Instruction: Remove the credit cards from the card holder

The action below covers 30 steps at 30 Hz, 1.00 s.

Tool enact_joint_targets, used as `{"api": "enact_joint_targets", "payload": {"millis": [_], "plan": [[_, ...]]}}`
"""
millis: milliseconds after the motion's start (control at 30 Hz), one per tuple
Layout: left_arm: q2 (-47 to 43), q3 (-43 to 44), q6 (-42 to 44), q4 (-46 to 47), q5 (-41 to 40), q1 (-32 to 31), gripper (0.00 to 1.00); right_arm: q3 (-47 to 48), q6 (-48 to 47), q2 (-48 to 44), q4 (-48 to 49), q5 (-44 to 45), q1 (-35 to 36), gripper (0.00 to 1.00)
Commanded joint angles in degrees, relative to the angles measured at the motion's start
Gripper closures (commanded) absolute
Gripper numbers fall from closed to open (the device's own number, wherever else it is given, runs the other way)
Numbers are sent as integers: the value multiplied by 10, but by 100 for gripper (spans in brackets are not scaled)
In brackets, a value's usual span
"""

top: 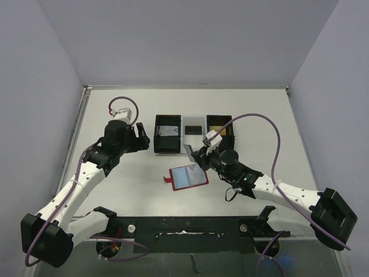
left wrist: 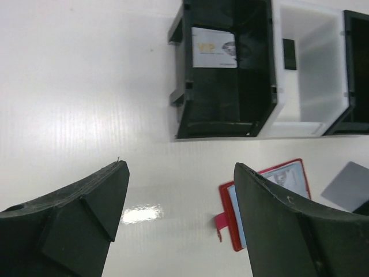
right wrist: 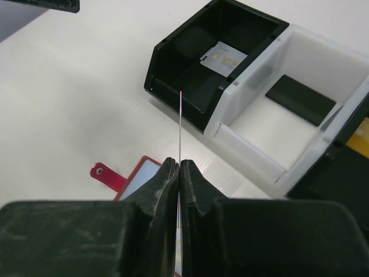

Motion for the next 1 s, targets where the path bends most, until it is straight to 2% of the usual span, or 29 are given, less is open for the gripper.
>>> {"api": "enact_joint_targets", "payload": {"millis": [0,167,333,467,767,967], "plan": [[-18,-4,40,-21,-36,21,26,14,-182,-11,42,4,9,100],[-50,-20,32,-20,-96,26,26,50,-295,14,31,-22,10,100],[-68,-34,22,-14,-85,53,25,134,-375,85,-19,-54,9,100],[-76,-31,24,-26,-122,62,25,206,-415,145,-51,-73,4,100],[-125,-46,18,-18,-127,70,25,348,-463,285,-118,-110,-19,100],[-141,-51,33,-9,-103,71,25,428,-473,368,-153,-131,-29,100]]}}
